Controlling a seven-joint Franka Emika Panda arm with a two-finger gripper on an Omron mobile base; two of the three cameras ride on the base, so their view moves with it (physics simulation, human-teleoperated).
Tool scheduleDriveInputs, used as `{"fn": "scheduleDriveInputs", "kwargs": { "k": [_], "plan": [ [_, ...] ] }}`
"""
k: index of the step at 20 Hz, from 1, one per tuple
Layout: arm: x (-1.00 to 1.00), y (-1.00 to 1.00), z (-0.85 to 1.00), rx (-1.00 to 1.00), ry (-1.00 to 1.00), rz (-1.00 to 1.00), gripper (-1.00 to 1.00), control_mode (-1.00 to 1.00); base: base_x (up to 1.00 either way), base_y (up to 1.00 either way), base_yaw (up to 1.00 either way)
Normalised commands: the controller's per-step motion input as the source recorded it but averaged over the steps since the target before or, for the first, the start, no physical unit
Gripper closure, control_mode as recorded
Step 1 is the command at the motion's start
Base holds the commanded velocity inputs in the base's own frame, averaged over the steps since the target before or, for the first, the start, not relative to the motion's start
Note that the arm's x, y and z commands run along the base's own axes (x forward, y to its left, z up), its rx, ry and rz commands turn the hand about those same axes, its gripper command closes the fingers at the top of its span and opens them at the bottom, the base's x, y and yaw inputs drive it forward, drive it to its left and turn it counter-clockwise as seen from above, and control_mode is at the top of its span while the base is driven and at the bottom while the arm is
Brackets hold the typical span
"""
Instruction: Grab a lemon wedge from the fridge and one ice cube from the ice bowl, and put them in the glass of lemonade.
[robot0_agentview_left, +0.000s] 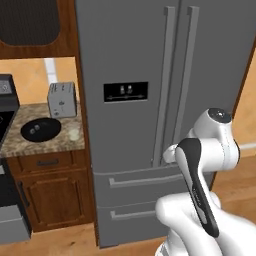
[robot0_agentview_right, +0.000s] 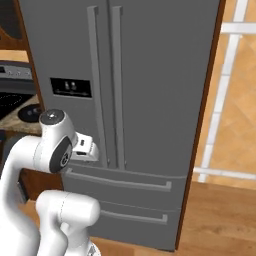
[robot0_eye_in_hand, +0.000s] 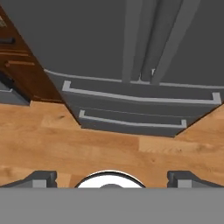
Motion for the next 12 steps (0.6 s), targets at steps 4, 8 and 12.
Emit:
{"fn": "scheduleDriveInputs", "kwargs": {
  "k": [4,8,12],
  "plan": [
    [0.0,0.0,0.0,0.0,0.0,0.0,-1.0,1.0,-0.02,0.97,0.0],
    [0.0,0.0,0.0,0.0,0.0,0.0,-1.0,1.0,0.0,1.0,0.0],
    [0.0,0.0,0.0,0.0,0.0,0.0,-1.0,1.0,0.0,0.98,0.0]
  ]
}}
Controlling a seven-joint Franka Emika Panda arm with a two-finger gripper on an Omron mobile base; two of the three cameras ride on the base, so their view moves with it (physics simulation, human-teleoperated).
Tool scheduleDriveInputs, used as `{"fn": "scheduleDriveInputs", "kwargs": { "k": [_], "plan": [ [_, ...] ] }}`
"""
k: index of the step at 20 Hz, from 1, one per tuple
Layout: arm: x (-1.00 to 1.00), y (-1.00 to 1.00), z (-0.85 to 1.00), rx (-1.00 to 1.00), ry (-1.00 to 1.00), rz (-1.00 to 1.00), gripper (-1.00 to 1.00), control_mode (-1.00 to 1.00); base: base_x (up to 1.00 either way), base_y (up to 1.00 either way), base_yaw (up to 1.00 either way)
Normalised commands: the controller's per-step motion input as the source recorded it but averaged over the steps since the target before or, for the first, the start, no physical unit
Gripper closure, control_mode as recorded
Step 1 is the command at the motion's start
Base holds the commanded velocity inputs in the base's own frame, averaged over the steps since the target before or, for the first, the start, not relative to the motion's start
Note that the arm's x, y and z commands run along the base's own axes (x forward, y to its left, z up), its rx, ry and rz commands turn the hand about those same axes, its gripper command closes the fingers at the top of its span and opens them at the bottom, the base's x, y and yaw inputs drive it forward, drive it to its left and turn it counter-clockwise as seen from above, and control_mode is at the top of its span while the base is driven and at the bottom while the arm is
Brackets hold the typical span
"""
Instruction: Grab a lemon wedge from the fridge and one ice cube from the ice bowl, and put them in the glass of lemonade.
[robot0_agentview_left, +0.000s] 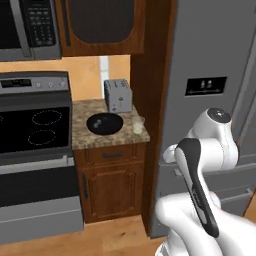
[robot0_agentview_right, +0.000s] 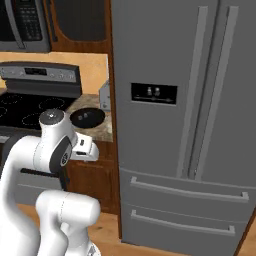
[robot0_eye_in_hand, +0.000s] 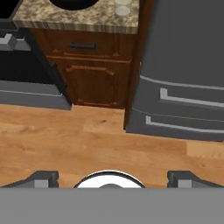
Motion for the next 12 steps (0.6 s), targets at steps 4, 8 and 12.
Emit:
{"fn": "scheduleDriveInputs", "kwargs": {
  "k": [4,8,12],
  "plan": [
    [0.0,0.0,0.0,0.0,0.0,0.0,-1.0,1.0,0.03,0.94,-0.02],
    [0.0,0.0,0.0,0.0,0.0,0.0,-1.0,1.0,0.11,0.56,-0.11],
    [0.0,0.0,0.0,0.0,0.0,0.0,-1.0,1.0,0.21,0.11,-0.18]
  ]
}}
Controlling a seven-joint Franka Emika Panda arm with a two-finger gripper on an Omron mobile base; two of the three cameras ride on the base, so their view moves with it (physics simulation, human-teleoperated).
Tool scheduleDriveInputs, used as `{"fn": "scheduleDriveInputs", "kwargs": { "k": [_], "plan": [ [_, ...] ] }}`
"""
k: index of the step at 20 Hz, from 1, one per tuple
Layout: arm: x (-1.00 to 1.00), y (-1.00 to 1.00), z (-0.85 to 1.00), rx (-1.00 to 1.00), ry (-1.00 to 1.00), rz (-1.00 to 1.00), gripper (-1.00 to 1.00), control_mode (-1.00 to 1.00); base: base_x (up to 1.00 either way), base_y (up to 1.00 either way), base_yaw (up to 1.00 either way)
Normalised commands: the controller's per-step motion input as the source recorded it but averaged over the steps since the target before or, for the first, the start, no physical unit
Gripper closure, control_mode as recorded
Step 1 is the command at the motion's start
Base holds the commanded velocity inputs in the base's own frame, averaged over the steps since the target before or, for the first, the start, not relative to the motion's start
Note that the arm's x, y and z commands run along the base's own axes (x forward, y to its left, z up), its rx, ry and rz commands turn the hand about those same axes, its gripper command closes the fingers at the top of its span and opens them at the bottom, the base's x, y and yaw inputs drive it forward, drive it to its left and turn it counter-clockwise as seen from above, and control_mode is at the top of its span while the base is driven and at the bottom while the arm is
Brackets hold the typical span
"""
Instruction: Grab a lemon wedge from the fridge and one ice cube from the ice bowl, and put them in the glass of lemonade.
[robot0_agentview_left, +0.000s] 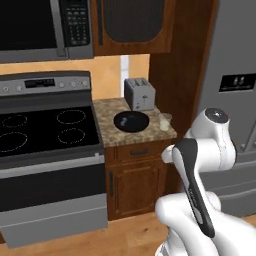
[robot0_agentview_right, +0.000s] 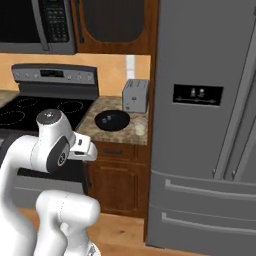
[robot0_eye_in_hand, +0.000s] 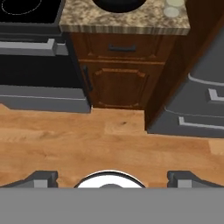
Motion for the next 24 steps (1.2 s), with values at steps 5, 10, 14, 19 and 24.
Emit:
{"fn": "scheduleDriveInputs", "kwargs": {
  "k": [5,10,14,19,24],
  "plan": [
    [0.0,0.0,0.0,0.0,0.0,0.0,-1.0,1.0,0.35,0.03,-0.22],
    [0.0,0.0,0.0,0.0,0.0,0.0,-1.0,1.0,0.57,0.2,-0.2],
    [0.0,0.0,0.0,0.0,0.0,0.0,-1.0,1.0,0.67,0.27,-0.21],
    [0.0,0.0,0.0,0.0,0.0,0.0,-1.0,1.0,0.59,0.42,-0.21],
    [0.0,0.0,0.0,0.0,0.0,0.0,-1.0,1.0,0.53,0.39,-0.19]
  ]
}}
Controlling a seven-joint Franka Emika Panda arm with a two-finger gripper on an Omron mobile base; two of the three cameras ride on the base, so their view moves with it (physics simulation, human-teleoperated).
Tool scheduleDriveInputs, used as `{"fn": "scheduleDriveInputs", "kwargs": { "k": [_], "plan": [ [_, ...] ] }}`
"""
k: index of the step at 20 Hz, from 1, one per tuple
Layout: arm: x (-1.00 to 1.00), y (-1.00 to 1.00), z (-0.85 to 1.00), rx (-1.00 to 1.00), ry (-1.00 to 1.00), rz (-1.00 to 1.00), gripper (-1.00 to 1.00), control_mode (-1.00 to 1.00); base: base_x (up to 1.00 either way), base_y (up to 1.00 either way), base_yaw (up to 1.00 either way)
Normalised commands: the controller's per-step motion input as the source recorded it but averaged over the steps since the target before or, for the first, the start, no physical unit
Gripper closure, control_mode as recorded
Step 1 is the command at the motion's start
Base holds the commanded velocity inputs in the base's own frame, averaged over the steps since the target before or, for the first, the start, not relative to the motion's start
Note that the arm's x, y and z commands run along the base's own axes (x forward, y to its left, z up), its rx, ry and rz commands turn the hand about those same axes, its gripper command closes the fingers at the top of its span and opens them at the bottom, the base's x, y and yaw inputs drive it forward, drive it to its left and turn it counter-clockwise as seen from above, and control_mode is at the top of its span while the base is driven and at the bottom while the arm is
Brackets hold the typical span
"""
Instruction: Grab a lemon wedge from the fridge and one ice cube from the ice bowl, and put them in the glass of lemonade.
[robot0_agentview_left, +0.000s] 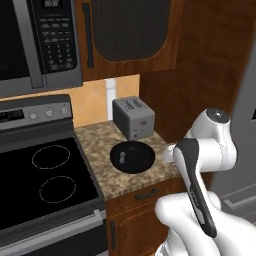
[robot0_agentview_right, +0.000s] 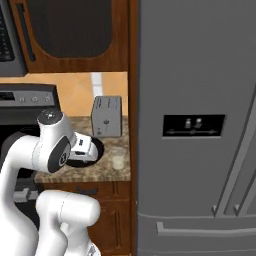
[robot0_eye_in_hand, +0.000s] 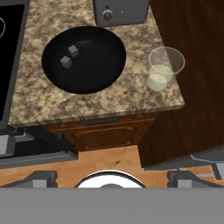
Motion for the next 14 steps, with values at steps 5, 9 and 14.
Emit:
{"fn": "scheduleDriveInputs", "kwargs": {
  "k": [5,9,14],
  "plan": [
    [0.0,0.0,0.0,0.0,0.0,0.0,-1.0,1.0,0.18,0.37,-0.15],
    [0.0,0.08,-0.04,0.0,-0.02,0.0,-1.0,-1.0,0.0,0.23,-0.06],
    [0.04,0.41,-0.08,-0.02,-0.04,0.0,-1.0,-1.0,0.0,0.0,0.0]
  ]
}}
